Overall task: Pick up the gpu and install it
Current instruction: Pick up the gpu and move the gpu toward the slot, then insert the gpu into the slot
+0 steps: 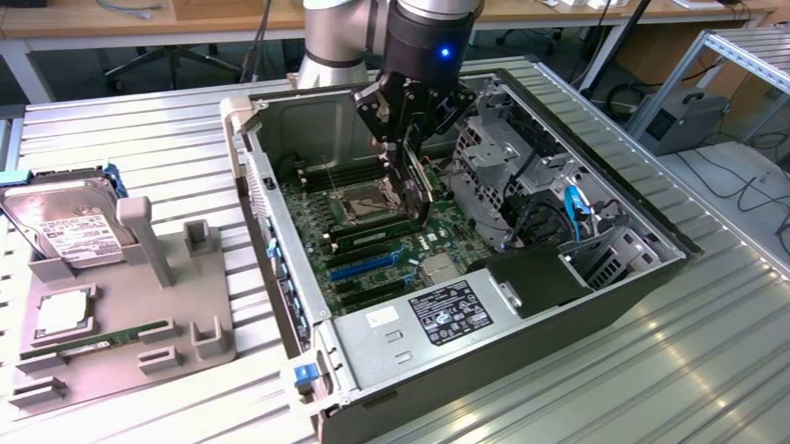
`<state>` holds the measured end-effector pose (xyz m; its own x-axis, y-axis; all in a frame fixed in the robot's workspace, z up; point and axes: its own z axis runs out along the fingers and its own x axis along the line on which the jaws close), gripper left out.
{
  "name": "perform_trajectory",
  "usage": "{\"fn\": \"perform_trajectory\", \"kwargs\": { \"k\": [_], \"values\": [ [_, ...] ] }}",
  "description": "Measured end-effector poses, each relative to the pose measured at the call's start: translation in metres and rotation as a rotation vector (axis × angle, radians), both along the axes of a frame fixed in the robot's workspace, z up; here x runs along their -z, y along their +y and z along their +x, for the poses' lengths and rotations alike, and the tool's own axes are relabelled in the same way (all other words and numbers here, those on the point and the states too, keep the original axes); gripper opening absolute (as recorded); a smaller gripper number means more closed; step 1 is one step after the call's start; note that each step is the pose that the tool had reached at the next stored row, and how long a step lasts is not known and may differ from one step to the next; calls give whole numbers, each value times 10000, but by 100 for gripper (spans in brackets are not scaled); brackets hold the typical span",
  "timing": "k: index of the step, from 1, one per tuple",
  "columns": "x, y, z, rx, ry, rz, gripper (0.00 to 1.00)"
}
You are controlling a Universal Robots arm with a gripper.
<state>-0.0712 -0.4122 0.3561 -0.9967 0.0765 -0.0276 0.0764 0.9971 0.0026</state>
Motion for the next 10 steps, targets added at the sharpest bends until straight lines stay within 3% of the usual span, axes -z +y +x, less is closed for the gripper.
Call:
{"fn": "perform_trajectory", "kwargs": {
  "k": [10],
  "values": [
    [1, 0, 3, 0, 0, 0, 27]
  ]
}}
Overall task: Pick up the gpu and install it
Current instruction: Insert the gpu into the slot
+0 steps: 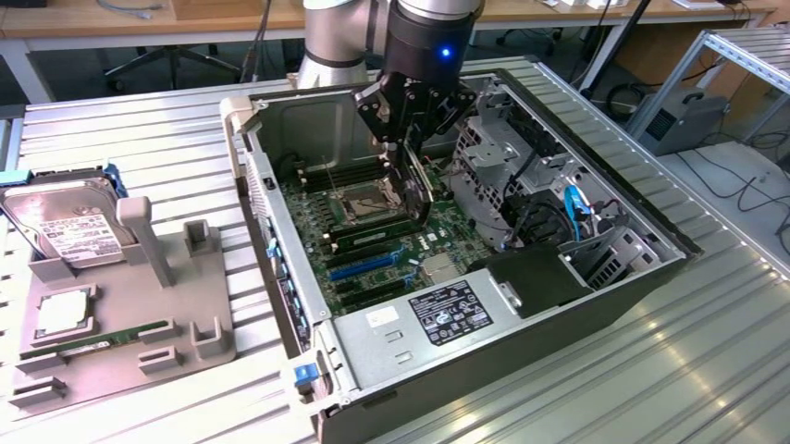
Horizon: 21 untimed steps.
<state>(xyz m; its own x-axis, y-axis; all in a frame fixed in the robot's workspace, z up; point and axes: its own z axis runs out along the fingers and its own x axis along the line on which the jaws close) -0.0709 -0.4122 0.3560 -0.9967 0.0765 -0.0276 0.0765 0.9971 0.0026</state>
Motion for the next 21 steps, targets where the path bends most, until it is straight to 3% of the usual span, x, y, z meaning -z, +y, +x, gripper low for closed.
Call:
{"fn": "perform_trajectory", "kwargs": {
  "k": [21],
  "values": [
    [0, 0, 0, -825, 0, 0, 27]
  ]
}}
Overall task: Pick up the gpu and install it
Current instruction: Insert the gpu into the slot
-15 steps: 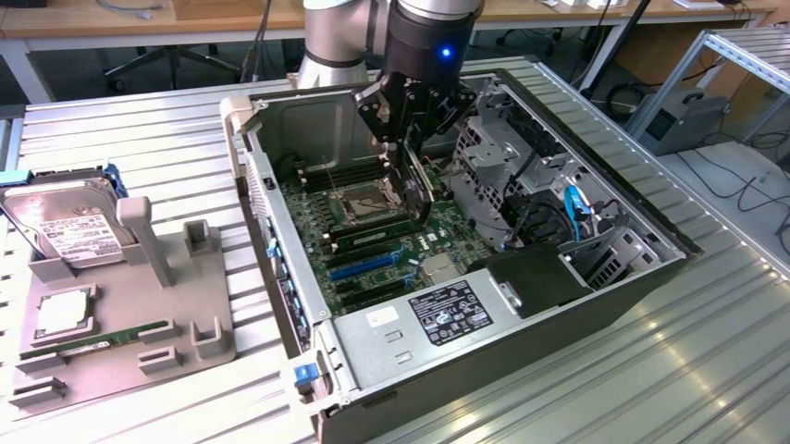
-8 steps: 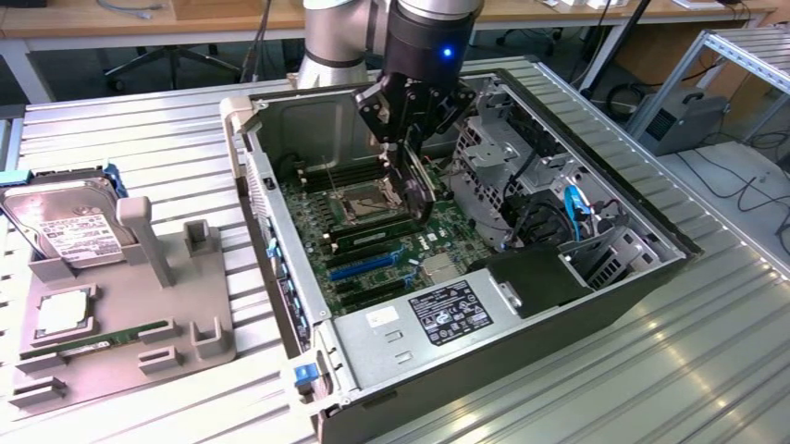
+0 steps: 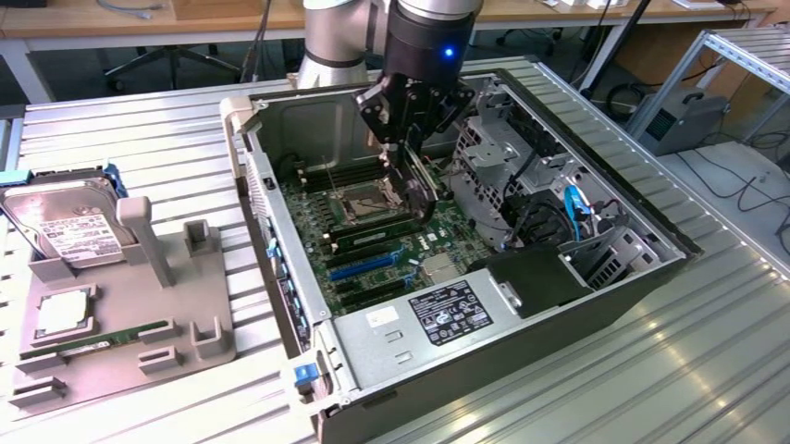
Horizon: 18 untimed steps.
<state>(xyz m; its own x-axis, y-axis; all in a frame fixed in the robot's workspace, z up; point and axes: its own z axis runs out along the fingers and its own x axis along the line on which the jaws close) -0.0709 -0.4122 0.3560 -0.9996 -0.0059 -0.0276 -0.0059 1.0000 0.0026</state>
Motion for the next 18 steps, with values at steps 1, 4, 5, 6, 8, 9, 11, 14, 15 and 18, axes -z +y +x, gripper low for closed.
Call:
{"fn": "perform_trajectory", "kwargs": {
  "k": [1, 4, 5, 6, 8, 9, 11, 14, 15, 18],
  "values": [
    [0, 0, 0, -67, 0, 0, 27],
    [0, 0, 0, -256, 0, 0, 27],
    [0, 0, 0, -298, 0, 0, 27],
    [0, 0, 0, -336, 0, 0, 27],
    [0, 0, 0, -414, 0, 0, 27],
    [0, 0, 0, -451, 0, 0, 27],
    [0, 0, 0, -517, 0, 0, 27],
    [0, 0, 0, -617, 0, -1, 27],
    [0, 0, 0, -660, 1, 0, 27],
    [0, 0, 0, -750, 0, 0, 27]
  ]
}}
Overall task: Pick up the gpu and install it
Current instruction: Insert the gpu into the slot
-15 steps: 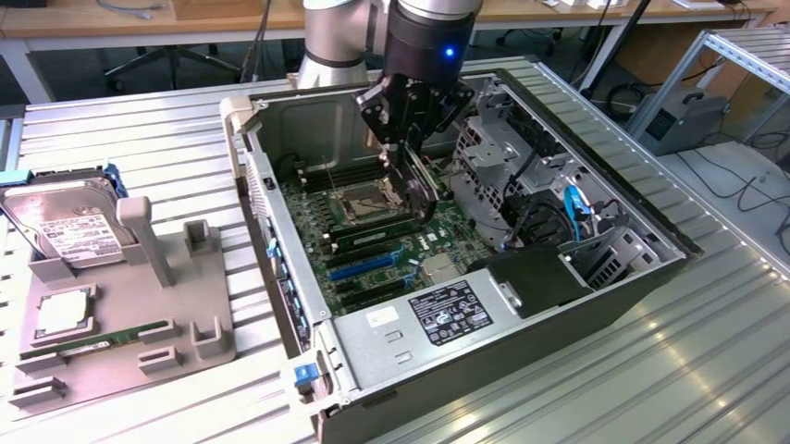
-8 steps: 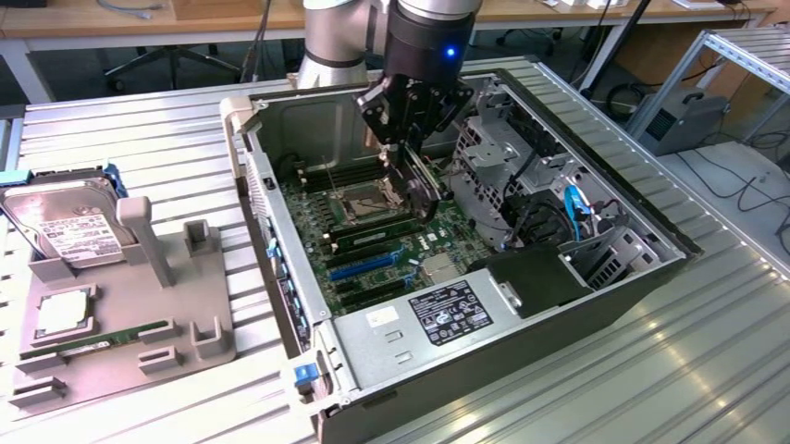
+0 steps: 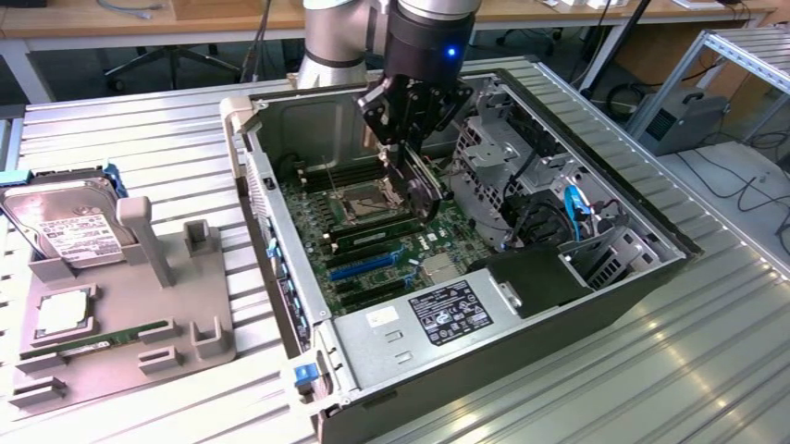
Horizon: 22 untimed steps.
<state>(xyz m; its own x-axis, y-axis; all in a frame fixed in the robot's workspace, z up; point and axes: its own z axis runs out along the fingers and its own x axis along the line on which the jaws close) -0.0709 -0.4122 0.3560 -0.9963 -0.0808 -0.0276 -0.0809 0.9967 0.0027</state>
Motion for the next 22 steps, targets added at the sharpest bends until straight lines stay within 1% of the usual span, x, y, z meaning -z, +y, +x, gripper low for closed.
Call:
{"fn": "perform_trajectory", "kwargs": {
  "k": [22],
  "values": [
    [0, 0, 0, -682, 0, -1, 27]
  ]
}}
